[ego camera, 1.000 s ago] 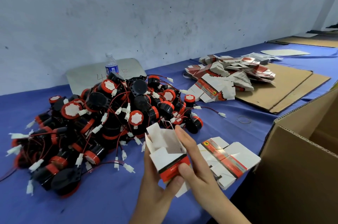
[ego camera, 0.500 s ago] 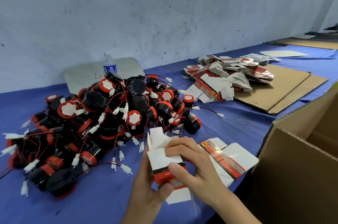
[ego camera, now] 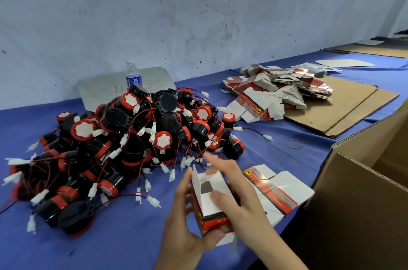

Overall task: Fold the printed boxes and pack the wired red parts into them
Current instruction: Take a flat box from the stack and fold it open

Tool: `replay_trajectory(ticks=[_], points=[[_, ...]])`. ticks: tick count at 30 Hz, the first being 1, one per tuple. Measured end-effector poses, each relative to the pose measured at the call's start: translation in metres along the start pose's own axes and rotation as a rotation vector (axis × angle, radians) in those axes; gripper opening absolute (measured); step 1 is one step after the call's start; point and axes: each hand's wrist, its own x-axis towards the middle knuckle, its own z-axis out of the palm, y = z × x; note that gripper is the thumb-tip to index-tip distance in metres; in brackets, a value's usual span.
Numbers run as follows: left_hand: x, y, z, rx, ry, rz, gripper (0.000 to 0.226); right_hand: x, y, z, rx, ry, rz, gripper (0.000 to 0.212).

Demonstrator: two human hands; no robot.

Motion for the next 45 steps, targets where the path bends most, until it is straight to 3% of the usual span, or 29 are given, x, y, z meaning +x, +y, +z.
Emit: replay_trajectory(ticks=[3,6,9,12,17,25,30,32,34,36,38,40,43,44,45], points=[[0.002,0.005,-0.003,0.059,0.035,0.073,0.103,0.001,0.0,0.004,-0.046,0.063,-0.021,0.023],[0.003,0.009,-0.005,0.197,0.006,0.221,0.074,-0.003,0.005,0.005,-0.054,0.084,-0.027,0.022],[0.002,0.005,-0.004,0.249,0.022,0.278,0.065,-0.008,0.009,0.009,0.051,0.13,0.039,0.017],[0.0,0.006,-0.001,0.271,0.042,0.331,0.052,-0.012,0.01,0.013,0.067,0.255,-0.019,0.017],[0.0,0.01,0.0,0.273,0.064,0.366,0.035,-0.013,0.01,0.018,0.013,0.251,-0.084,0.025],[0.003,0.007,-0.006,0.355,0.042,0.443,0.033,-0.012,0.009,0.02,0.037,0.275,-0.157,0.026],[0.0,0.006,-0.005,0.316,0.087,0.481,0.047,-0.013,0.007,0.02,0.104,0.256,-0.154,0.023],[-0.003,0.004,-0.005,0.255,0.096,0.437,0.057,-0.012,0.005,0.018,0.177,0.183,-0.092,0.028],[-0.006,0.006,-0.006,0.099,0.106,0.213,0.073,-0.011,0.008,0.014,0.183,0.01,-0.039,0.048],[-0.01,0.008,-0.013,-0.056,0.098,-0.024,0.086,-0.009,0.019,0.009,0.05,-0.163,-0.036,0.054],[-0.011,0.005,-0.023,-0.101,0.053,-0.226,0.093,-0.007,0.03,0.007,0.072,-0.274,0.067,0.05],[-0.011,0.005,-0.038,0.051,-0.011,-0.3,0.081,-0.008,0.034,0.006,0.287,-0.245,0.346,0.039],[-0.006,-0.002,-0.078,0.686,0.164,-0.019,0.042,0.0,0.046,0.006,0.484,-0.12,0.849,0.037],[-0.004,-0.008,-0.096,0.911,0.218,0.057,0.042,0.005,0.052,0.003,0.452,-0.106,0.925,0.035],[-0.002,-0.013,-0.115,1.098,0.214,-0.004,0.046,0.013,0.056,0.001,0.407,-0.131,0.962,0.033]])
